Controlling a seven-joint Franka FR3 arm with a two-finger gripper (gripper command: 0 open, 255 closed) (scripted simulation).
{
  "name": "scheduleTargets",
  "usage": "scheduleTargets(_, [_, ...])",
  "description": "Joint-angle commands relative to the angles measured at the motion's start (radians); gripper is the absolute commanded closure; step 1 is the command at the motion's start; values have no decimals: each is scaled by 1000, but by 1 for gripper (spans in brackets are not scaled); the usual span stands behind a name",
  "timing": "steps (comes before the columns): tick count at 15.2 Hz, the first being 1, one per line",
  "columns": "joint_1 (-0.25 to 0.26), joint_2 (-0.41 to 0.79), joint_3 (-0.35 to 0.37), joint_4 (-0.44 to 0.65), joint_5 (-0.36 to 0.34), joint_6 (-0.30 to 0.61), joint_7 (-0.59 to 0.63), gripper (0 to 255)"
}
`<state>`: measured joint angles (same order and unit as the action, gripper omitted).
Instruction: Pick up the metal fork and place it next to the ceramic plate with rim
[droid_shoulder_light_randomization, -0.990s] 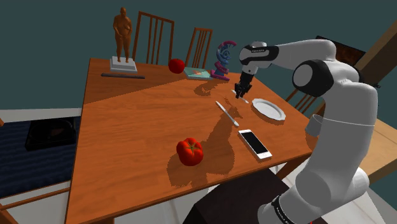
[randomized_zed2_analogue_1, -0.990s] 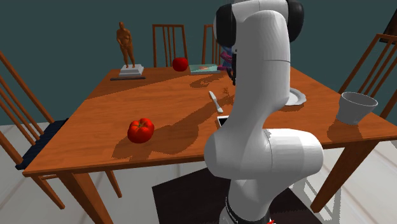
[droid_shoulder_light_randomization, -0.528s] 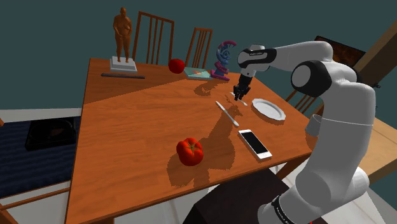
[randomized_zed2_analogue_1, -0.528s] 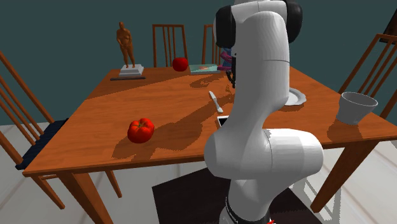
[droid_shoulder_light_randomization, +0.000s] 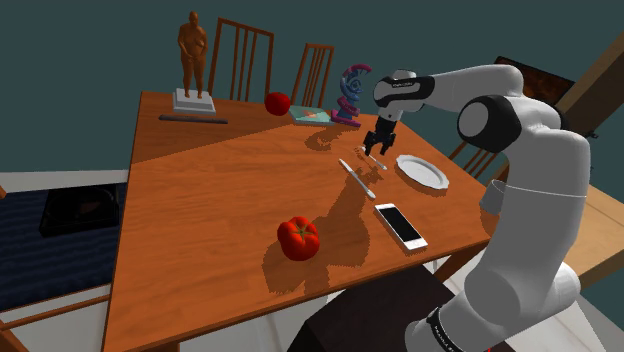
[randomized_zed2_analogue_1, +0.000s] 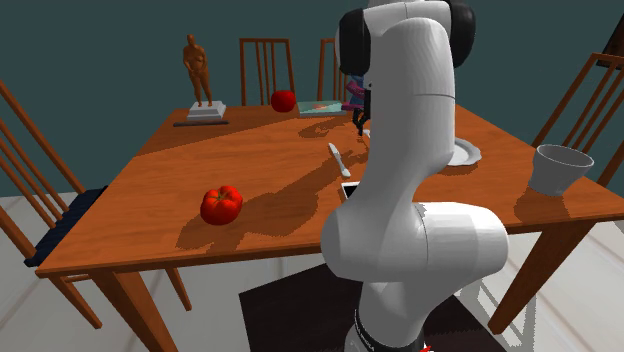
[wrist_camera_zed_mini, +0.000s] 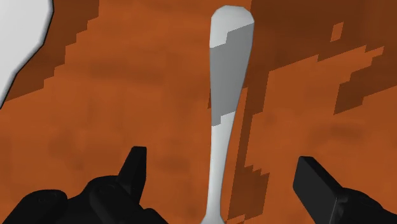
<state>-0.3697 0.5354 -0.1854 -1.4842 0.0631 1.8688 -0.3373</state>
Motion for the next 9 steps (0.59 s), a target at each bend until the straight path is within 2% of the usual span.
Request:
scheduleTargets(1, [0,0,0,0,0,0,0,0])
scheduleTargets(5, [-3,-5,-2,120,-3,-125,3,0])
scheduleTargets(9, [-3,-5,-2,120,-3,-125,3,0])
